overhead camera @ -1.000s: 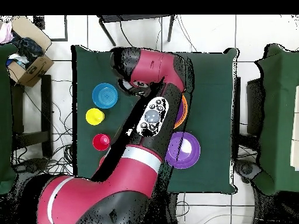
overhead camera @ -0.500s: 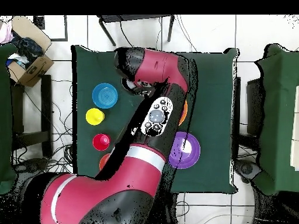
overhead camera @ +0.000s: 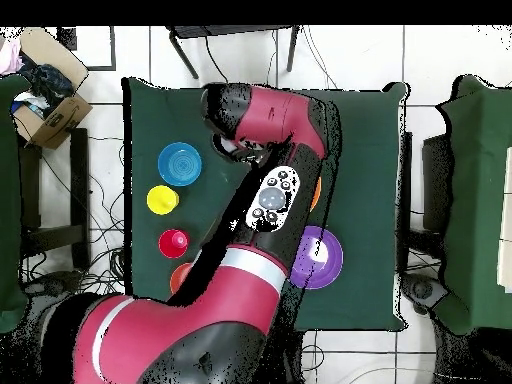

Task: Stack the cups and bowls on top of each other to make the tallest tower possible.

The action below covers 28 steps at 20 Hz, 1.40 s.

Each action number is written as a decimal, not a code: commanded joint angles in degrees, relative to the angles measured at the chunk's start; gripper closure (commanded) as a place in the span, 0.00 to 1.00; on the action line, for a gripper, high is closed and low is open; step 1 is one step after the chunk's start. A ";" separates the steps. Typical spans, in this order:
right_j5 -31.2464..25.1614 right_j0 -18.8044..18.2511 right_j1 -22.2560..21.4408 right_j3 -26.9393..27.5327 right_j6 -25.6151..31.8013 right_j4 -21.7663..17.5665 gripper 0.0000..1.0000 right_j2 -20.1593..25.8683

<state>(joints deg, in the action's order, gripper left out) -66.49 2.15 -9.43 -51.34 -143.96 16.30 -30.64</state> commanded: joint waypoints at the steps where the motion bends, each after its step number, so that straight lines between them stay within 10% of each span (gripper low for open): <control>1: 2.36 -0.32 1.56 -4.28 1.75 -3.20 1.00 6.98; 28: 0.04 1.25 -0.69 -6.66 -0.74 -1.45 1.00 7.45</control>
<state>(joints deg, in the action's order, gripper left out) -66.48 2.57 -10.36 -53.58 -143.96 16.30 -30.63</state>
